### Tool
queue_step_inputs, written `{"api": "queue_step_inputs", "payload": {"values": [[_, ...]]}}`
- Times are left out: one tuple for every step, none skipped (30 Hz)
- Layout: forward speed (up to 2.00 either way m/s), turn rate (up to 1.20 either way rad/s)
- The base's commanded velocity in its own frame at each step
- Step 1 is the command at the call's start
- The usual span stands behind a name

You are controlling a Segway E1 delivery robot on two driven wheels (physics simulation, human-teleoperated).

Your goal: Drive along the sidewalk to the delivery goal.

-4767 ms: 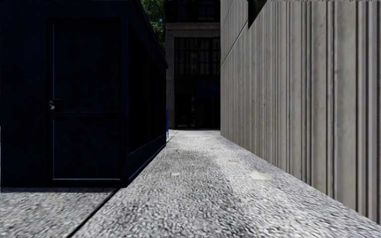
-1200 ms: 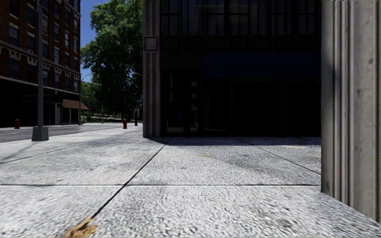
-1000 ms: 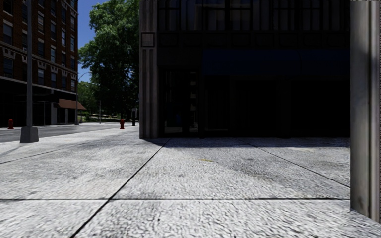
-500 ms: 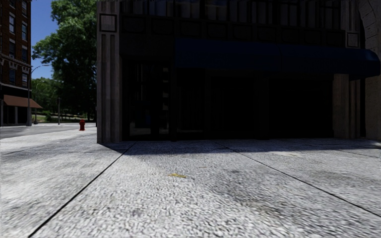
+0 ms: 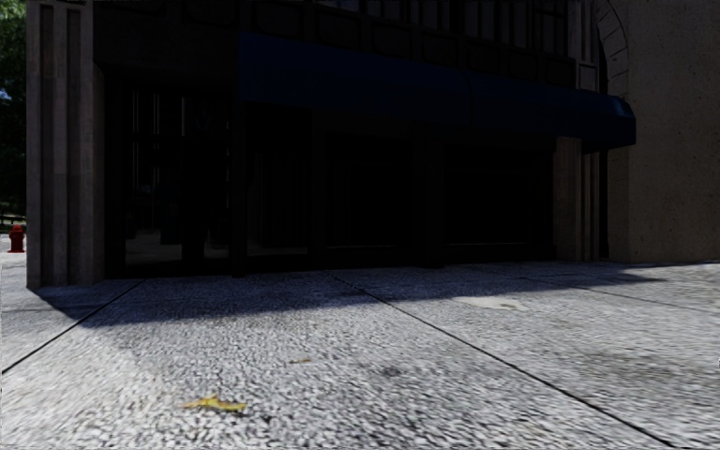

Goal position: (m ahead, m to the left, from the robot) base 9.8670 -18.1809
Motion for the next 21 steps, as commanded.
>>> {"api": "queue_step_inputs", "payload": {"values": [[2.00,-0.59],[2.00,-0.60],[2.00,-0.61],[2.00,-0.61],[2.00,-0.61],[2.00,-0.61],[2.00,-0.63],[2.00,-0.63],[2.00,-0.65],[2.00,-0.67],[2.00,-0.67],[2.00,-0.68],[2.00,-0.68],[2.00,-0.68],[2.00,-0.68],[2.00,-0.68],[2.00,-0.68],[2.00,-0.68],[2.00,-0.68],[2.00,-0.68],[2.00,-0.68]]}}
